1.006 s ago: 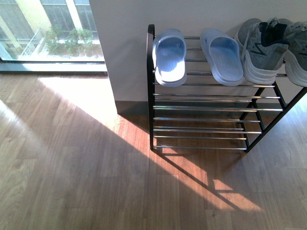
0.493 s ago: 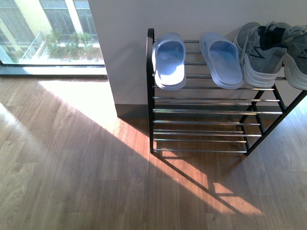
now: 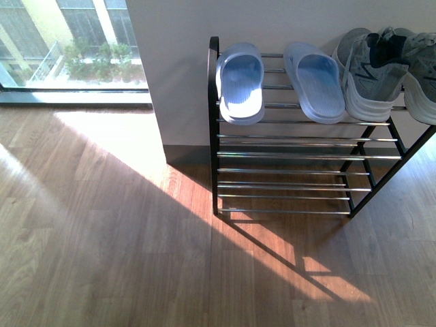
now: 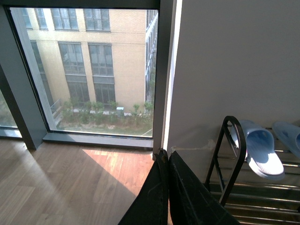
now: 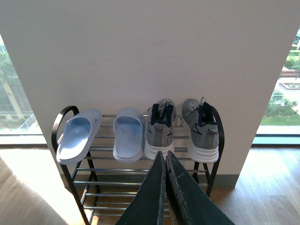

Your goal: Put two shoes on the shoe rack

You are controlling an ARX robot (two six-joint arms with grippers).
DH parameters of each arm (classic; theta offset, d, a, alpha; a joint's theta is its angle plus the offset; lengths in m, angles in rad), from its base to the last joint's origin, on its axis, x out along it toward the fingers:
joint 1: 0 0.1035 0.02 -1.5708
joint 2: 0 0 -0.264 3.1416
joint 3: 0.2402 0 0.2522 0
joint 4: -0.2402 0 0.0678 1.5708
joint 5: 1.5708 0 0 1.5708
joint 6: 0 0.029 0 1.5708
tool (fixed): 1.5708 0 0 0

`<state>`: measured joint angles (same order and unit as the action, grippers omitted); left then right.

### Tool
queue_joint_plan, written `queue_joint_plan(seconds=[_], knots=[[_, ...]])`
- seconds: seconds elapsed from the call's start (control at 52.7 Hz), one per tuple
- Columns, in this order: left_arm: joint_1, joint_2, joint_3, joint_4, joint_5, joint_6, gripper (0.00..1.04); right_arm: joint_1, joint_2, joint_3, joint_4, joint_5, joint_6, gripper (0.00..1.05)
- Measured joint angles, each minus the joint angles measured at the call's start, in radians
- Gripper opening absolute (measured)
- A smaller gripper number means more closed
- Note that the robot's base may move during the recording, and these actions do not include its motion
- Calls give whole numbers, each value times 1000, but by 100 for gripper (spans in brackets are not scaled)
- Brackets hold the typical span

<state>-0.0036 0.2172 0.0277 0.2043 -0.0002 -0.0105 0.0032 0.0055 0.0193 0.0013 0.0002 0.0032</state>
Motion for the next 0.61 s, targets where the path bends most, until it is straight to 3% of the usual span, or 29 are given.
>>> queue_joint_plan(seconds=[0.171,0.266,0.531,0.607], knots=[[0,-44,-14,-27,0,2,1,0,0,0,0,0,0,1],[0,-184,-14,-194,0,2,1,0,0,0,0,0,0,1],[0,-201,-13,-204,0,2,1,0,-1,0,-1,0,0,1],[0,-201,-13,-204,0,2,5,0,-1,0,-1,0,0,14]])
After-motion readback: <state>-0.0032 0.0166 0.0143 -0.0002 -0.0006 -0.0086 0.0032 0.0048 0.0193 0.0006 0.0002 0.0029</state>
